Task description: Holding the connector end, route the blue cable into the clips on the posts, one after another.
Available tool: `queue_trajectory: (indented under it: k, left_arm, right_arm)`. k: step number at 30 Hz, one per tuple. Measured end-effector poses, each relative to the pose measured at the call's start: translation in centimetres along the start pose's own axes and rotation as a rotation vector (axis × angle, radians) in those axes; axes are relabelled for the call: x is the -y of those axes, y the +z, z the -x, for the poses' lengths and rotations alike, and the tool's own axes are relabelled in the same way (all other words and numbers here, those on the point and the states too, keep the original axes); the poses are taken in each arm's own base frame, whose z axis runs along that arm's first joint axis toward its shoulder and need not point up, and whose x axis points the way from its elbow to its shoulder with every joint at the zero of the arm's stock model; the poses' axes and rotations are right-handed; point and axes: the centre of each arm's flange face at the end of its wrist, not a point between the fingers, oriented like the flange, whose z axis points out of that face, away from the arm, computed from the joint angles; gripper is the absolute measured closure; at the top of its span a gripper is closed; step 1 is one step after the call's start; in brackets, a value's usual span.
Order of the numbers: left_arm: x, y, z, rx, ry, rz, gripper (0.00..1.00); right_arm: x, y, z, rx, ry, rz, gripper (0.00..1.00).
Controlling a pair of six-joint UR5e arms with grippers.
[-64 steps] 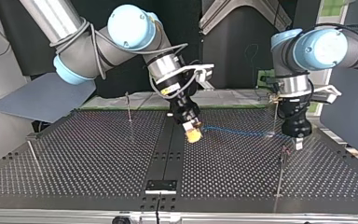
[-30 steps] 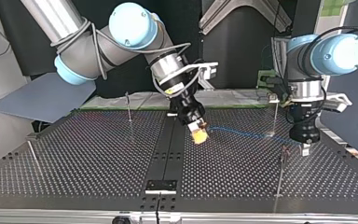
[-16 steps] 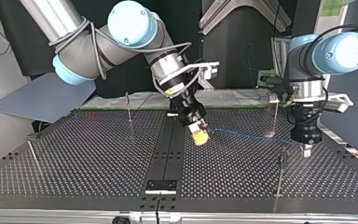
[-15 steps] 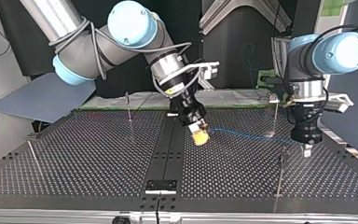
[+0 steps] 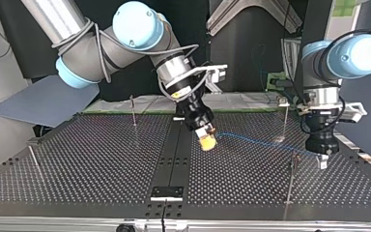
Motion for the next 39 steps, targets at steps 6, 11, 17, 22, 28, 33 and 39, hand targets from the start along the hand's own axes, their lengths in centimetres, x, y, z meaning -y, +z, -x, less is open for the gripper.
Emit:
queue_trajectory:
  k: [6,11,17,22,28,33,39]
  left_arm:
    - [-0.6,0.4,-1.0,-0.016,-0.008,-0.003,1.0]
    - [-0.9,0.6,-1.2,-0.017,-0.009,0.0,1.0]
    - [-1.1,0.8,-1.1,-0.004,-0.021,-0.009,1.0]
    - [-1.0,1.2,-0.7,0.025,-0.053,-0.034,1.0]
    - [-1.0,1.7,-1.0,0.043,-0.095,-0.062,1.0]
    - [-1.4,2.0,-1.6,0.039,-0.113,-0.064,1.0]
    - [-1.8,2.2,-1.6,0.046,-0.121,-0.065,1.0]
  right_arm:
    - [-0.3,0.1,0.1,-0.001,0.003,0.002,1.0]
    - [-0.5,0.2,0.3,-0.001,0.006,0.003,1.0]
    - [-0.6,0.2,0.5,0.0,0.008,0.004,1.0]
    - [-0.6,0.4,0.5,-0.01,0.012,-0.002,1.0]
    - [-0.6,0.6,0.7,-0.018,0.016,-0.008,1.0]
    - [-0.7,0.7,1.2,-0.014,0.017,-0.008,1.0]
    - [-0.9,0.8,2.3,0.0,0.018,-0.005,1.0]
